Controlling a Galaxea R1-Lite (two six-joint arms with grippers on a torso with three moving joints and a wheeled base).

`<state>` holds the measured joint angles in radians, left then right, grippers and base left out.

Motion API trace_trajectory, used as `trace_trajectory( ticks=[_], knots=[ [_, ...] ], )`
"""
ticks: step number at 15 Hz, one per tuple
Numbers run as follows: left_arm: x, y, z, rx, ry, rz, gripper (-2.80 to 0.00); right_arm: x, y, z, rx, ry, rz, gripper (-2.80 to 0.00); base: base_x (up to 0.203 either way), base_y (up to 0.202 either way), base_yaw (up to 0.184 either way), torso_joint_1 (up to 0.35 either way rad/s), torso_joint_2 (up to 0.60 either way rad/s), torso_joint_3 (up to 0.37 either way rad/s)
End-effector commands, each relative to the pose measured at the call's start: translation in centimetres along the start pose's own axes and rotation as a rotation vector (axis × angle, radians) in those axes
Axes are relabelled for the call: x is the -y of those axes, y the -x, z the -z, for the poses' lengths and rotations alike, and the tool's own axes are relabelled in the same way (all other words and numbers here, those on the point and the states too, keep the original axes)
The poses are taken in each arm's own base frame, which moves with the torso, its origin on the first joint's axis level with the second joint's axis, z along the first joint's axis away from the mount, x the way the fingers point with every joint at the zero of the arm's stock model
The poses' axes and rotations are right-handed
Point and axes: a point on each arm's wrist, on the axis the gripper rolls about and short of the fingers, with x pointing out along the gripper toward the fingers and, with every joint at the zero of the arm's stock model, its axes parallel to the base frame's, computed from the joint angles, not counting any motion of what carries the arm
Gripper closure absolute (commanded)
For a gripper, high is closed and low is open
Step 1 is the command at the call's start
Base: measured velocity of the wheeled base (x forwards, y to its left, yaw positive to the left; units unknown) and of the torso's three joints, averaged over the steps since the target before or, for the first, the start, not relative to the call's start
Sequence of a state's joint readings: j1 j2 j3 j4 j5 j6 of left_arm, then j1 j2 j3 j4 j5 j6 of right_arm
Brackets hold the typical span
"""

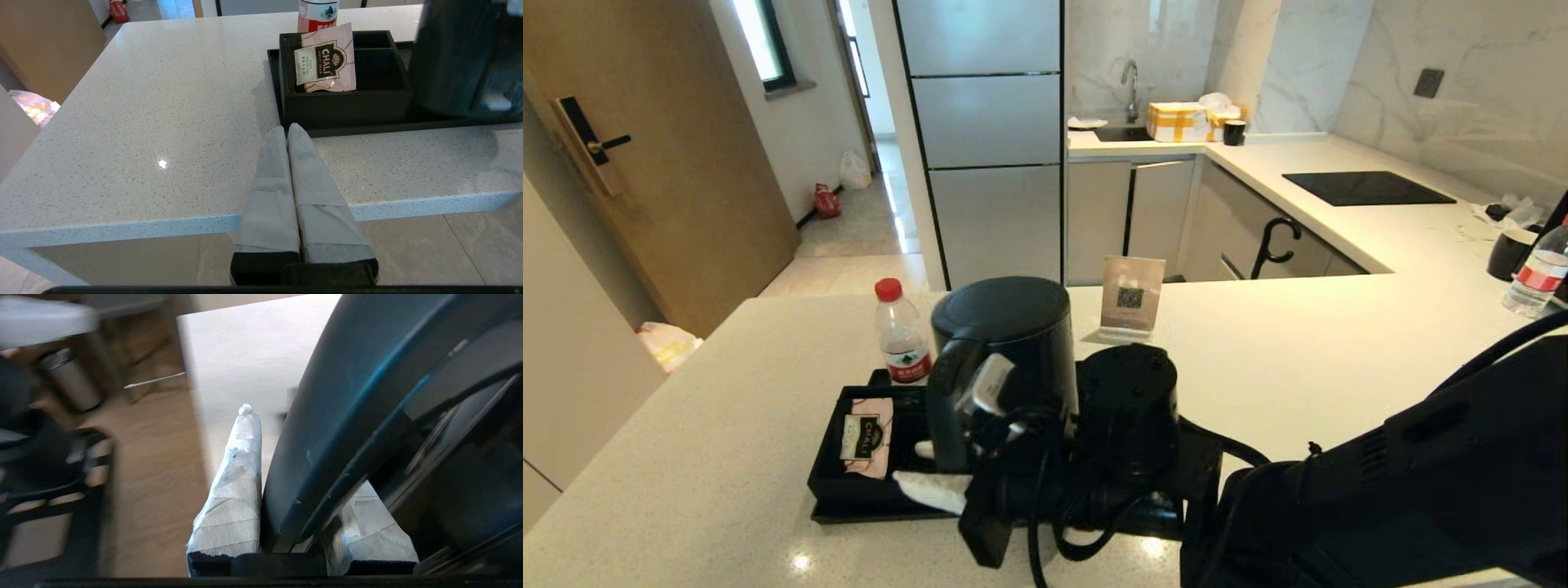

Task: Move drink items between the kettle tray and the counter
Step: Return the kettle to its original position

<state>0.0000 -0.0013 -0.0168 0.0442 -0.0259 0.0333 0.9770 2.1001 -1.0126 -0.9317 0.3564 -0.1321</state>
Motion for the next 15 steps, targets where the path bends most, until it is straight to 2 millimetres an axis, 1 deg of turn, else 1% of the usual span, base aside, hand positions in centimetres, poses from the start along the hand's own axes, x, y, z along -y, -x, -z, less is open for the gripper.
trace_trajectory(
  ticks=[1,2,5,6,7,8,9,10,12,15],
  knots=[
    [0.0,0.0,0.0,-0.002,0.001,0.0,0.0,-0.1,-0.5,0.2,0.005,0.002,-0.008,0.0,0.0,0.0,0.0,0.0,0.0,0.0],
    [0.0,0.0,0.0,-0.002,0.001,0.0,0.0,-0.1,-0.5,0.2,0.005,0.002,-0.008,0.0,0.0,0.0,0.0,0.0,0.0,0.0],
    [0.0,0.0,0.0,-0.002,0.0,0.0,0.0,0.8,-0.6,0.7,-0.005,0.004,0.014,0.0,0.0,0.0,0.0,0.0,0.0,0.0],
    [0.0,0.0,0.0,-0.002,0.0,0.0,0.0,1.6,-0.5,0.9,-0.007,0.014,0.031,0.0,0.0,0.0,0.0,0.0,0.0,0.0],
    [0.0,0.0,0.0,-0.002,0.001,0.0,0.0,1.6,-0.5,0.9,-0.007,0.015,0.032,0.0,0.0,0.0,0.0,0.0,0.0,0.0],
    [0.0,0.0,0.0,-0.002,0.001,0.0,0.0,2.6,0.0,0.6,-0.001,0.017,0.057,0.0,0.0,0.0,0.0,0.0,0.0,0.0],
    [0.0,0.0,0.0,-0.002,0.001,0.0,0.0,3.1,0.2,0.4,0.003,0.019,0.068,0.0,0.0,0.0,0.0,0.0,0.0,0.0],
    [0.0,0.0,0.0,-0.002,0.0,0.0,0.0,3.9,0.5,0.6,-0.01,0.011,0.085,0.0,0.0,0.0,0.0,0.0,0.0,0.0],
    [0.0,0.0,0.0,-0.002,0.0,0.0,0.0,4.4,0.4,1.1,-0.029,0.0,0.092,0.0,0.0,0.0,0.0,0.0,0.0,0.0],
    [0.0,0.0,0.0,-0.002,0.001,0.0,0.0,4.7,1.0,0.8,-0.072,-0.021,0.099,0.0,0.0,0.0,0.0,0.0,0.0,0.0]
  ],
)
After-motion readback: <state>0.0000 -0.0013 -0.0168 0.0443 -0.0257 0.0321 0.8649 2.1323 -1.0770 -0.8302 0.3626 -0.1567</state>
